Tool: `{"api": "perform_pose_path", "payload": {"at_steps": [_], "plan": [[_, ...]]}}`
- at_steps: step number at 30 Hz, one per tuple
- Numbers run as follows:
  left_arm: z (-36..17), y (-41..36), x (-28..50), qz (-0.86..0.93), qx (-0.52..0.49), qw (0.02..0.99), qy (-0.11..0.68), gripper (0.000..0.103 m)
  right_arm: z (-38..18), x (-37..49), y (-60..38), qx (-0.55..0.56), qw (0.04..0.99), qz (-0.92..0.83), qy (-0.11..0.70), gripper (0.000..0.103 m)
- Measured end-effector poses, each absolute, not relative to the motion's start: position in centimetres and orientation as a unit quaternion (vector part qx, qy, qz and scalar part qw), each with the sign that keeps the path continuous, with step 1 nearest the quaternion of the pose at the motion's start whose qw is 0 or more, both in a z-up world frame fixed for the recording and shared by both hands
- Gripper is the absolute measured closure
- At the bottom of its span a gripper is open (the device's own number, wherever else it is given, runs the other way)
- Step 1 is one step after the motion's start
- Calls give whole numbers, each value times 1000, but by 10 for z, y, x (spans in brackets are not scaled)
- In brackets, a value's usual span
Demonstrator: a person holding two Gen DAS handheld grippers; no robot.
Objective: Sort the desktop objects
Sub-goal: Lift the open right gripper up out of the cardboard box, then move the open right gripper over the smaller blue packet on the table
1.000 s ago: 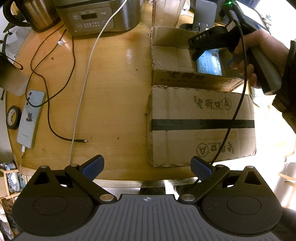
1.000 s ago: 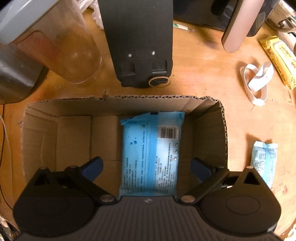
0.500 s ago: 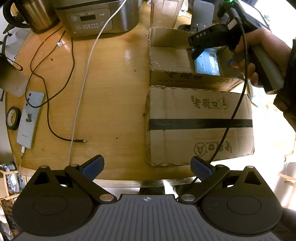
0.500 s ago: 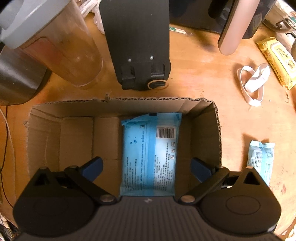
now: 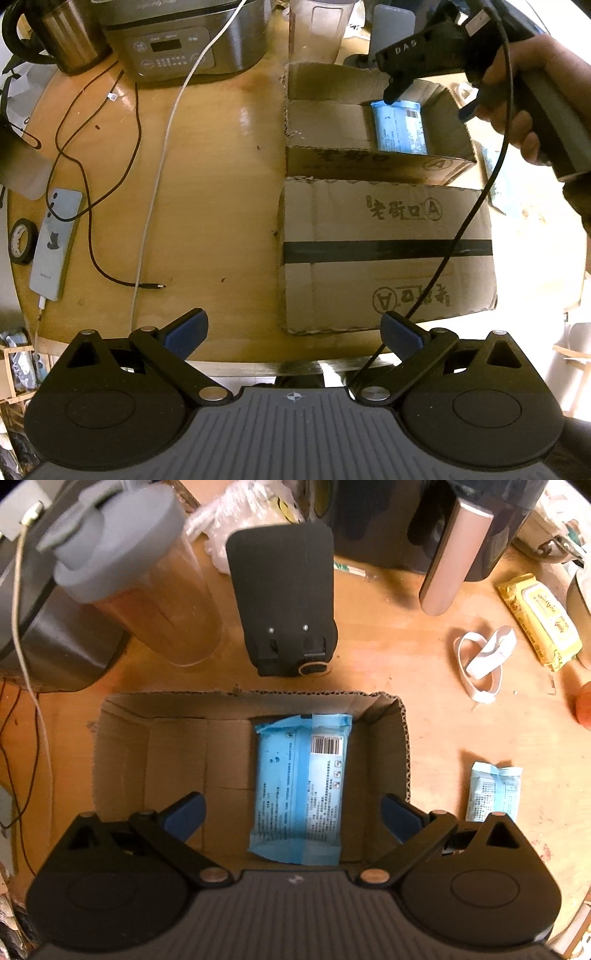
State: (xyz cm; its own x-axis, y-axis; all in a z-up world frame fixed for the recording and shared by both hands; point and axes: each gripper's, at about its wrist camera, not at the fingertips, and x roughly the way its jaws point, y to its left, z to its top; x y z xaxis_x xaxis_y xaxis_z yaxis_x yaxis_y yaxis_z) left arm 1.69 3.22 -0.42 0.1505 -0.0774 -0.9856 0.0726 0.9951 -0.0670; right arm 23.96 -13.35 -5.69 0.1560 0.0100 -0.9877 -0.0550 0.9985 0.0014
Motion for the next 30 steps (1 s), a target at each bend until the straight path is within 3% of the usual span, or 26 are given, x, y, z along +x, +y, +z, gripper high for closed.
{"api": "perform_pose_path", "payload": {"at_steps": [9, 30], "plan": [[-2, 24, 15, -55, -1, 761, 647, 1, -33, 235, -135, -13, 768, 23, 639, 0], [-2, 4, 14, -57, 6, 759, 649, 1, -39, 238, -168, -12, 768, 10, 641, 0]]}}
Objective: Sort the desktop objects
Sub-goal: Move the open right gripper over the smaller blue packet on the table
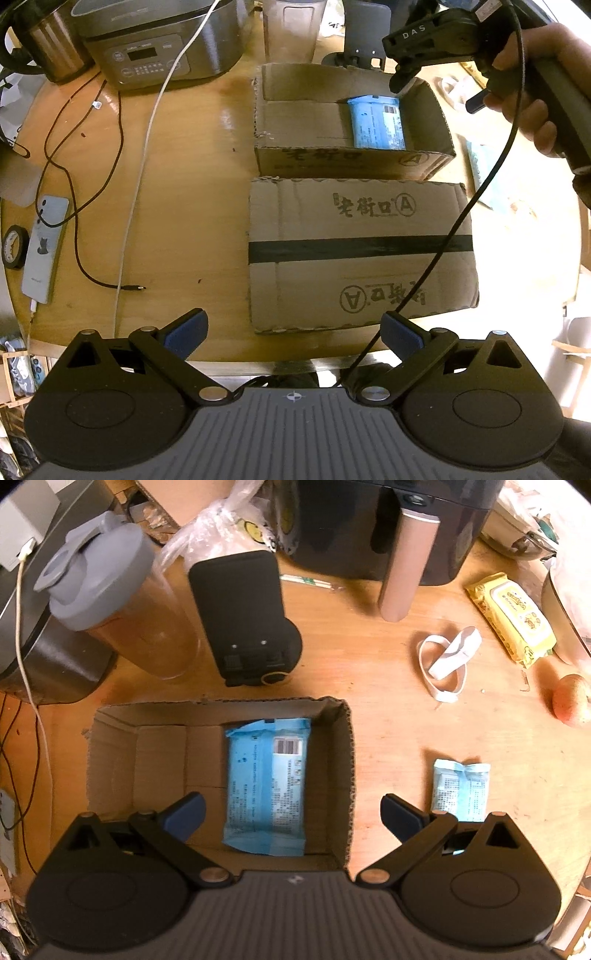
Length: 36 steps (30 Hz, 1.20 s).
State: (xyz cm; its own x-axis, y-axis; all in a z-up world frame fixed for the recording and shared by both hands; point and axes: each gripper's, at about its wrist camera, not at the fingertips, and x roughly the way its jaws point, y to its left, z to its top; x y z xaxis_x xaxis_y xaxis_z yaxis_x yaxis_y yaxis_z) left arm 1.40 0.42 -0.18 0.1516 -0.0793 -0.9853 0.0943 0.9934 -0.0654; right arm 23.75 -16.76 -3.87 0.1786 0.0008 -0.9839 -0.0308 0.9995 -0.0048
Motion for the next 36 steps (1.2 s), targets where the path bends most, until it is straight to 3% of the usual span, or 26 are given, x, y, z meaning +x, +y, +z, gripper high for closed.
{"api": "perform_pose_path", "payload": {"at_steps": [36], "plan": [[-5, -47, 16, -72, 25, 752, 655, 1, -46, 234, -248, 10, 764, -18, 645, 0]]}}
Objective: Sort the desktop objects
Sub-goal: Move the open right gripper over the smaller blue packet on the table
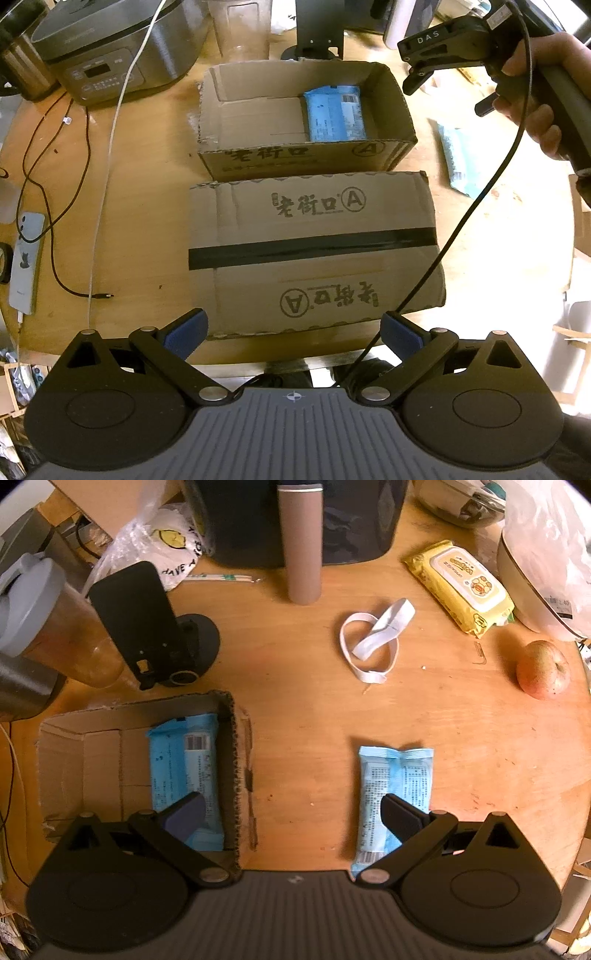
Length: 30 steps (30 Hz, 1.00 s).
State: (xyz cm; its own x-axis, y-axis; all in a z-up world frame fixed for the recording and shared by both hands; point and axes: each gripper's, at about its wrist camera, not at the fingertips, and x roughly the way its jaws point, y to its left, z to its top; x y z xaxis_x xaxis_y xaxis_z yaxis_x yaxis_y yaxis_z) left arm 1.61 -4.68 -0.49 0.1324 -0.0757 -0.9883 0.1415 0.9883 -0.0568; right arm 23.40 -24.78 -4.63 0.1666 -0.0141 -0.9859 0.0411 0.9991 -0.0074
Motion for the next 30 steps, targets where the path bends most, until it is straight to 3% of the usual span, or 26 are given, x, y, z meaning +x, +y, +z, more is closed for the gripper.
{"api": "perform_pose_path", "payload": {"at_steps": [30], "plan": [[-7, -77, 21, -83, 36, 748, 657, 1, -54, 232, -292, 19, 758, -38, 651, 0]]}}
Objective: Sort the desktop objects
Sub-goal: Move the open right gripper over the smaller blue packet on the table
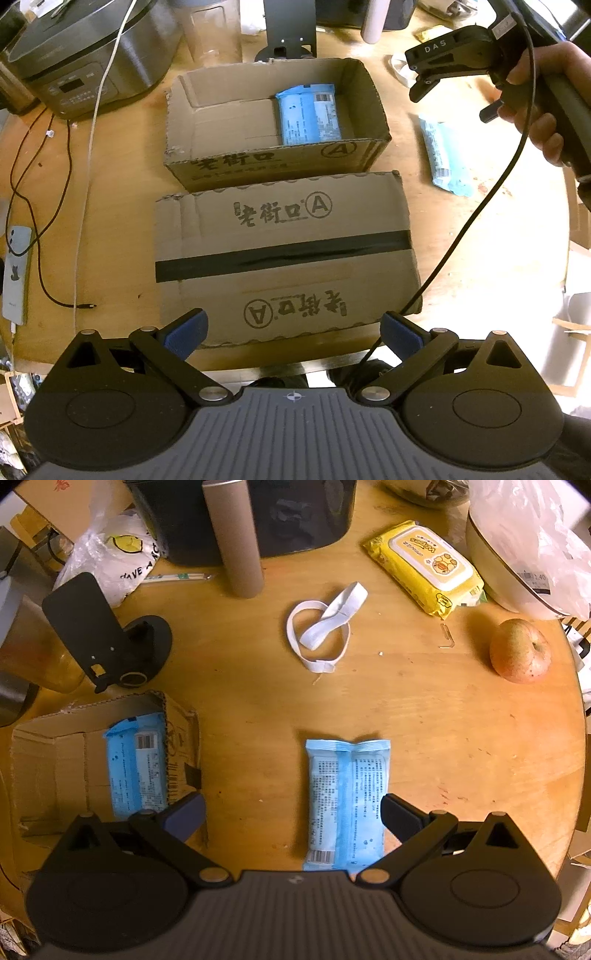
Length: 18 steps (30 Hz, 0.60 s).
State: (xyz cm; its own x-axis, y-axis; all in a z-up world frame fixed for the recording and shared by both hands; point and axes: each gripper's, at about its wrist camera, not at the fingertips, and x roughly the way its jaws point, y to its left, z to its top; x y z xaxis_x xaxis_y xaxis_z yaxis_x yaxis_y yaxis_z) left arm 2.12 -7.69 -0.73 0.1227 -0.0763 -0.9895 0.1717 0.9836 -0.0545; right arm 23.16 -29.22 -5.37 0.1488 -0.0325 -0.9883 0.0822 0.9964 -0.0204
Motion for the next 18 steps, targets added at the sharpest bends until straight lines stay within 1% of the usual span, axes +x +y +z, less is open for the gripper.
{"api": "perform_pose_path", "payload": {"at_steps": [18], "plan": [[-9, -96, 22, -90, 47, 746, 658, 1, -56, 228, -321, 27, 755, -52, 653, 0]]}}
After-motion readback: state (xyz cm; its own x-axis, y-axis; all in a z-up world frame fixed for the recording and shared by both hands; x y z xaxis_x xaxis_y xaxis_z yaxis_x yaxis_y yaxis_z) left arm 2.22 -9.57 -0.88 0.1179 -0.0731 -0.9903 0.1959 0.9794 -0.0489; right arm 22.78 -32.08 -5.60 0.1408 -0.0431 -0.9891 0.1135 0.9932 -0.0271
